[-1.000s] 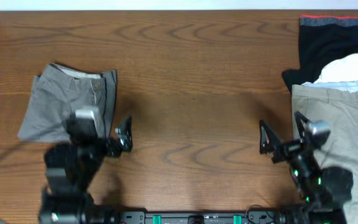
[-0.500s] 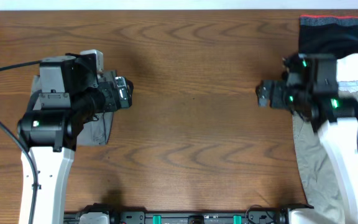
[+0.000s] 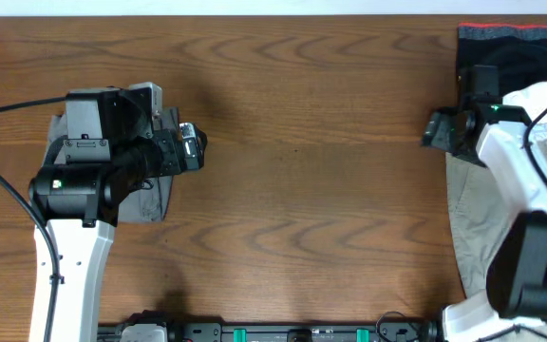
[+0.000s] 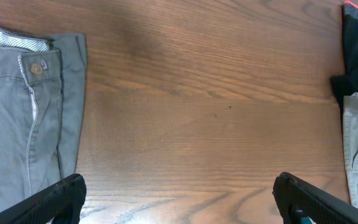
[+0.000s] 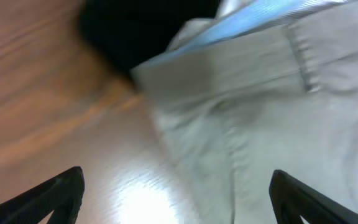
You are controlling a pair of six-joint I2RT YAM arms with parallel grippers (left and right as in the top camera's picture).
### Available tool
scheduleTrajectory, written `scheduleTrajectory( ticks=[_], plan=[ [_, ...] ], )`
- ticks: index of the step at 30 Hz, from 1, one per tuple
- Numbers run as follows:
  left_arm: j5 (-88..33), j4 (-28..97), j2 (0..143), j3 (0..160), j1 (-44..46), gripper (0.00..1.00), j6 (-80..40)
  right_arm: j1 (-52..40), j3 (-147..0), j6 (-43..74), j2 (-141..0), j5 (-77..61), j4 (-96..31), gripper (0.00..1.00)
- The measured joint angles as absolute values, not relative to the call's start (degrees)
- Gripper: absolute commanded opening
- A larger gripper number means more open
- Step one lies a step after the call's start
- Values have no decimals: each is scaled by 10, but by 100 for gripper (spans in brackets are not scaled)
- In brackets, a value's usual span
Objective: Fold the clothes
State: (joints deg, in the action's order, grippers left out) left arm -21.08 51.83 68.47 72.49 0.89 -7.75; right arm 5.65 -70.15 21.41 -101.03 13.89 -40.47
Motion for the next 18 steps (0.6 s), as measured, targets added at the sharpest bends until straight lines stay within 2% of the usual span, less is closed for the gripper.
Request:
scheduleTrajectory(
  ticks=[3,18],
  plan=[
    [-211,521,685,725,9,98,-77,77,-702,230,-1048,146,-356,82],
    [-211,531,685,725,9,98,-77,79,-704,263,-1111,128,-300,72]
  ],
)
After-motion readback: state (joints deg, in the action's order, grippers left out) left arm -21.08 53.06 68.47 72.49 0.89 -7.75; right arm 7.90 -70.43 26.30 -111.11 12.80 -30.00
